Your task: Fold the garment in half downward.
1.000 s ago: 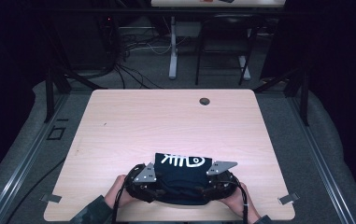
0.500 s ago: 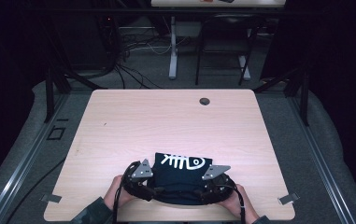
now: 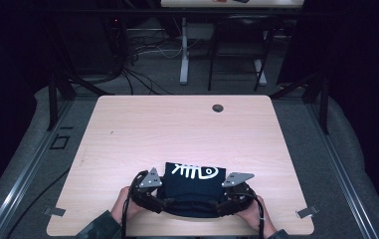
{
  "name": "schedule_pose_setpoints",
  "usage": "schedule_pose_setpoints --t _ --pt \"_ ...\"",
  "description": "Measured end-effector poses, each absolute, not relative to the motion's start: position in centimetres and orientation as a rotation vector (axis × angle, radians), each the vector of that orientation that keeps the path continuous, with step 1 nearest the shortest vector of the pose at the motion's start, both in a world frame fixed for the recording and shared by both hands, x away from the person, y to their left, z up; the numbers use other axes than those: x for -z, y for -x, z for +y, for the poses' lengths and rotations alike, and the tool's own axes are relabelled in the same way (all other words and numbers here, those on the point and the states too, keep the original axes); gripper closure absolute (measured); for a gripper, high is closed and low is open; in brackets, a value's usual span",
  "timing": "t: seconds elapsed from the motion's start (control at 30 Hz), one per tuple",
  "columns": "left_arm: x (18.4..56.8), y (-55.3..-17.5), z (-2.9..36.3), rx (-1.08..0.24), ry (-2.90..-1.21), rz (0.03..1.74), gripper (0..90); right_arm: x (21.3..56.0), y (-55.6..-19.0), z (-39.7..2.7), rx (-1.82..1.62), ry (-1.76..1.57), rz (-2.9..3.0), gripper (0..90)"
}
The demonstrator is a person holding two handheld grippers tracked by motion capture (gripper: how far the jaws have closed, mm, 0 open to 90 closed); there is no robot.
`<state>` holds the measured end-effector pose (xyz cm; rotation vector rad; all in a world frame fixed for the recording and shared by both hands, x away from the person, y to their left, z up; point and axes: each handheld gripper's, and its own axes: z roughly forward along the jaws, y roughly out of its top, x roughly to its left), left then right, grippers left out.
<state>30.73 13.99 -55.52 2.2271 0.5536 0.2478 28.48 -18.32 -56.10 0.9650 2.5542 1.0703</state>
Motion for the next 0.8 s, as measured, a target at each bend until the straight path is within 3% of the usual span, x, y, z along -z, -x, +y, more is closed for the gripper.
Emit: schedule_pose_setpoints --t 0.17,0.47,0.8 --pt "54.7 -31.8 15.9 -0.325 -2.157 0.638 12.6 54.8 -28.6 -20.4 -1.191 -1.037 2.434 4.0" --pt "55.3 -34.1 19.5 -0.419 -2.143 0.795 11.6 54.5 -28.9 -24.7 -1.245 -1.112 2.396 3.8" --pt "57.9 -36.9 22.4 -0.334 -2.173 0.99 6.8 57.2 -29.6 -27.8 -0.939 -1.2 2.293 3.0"
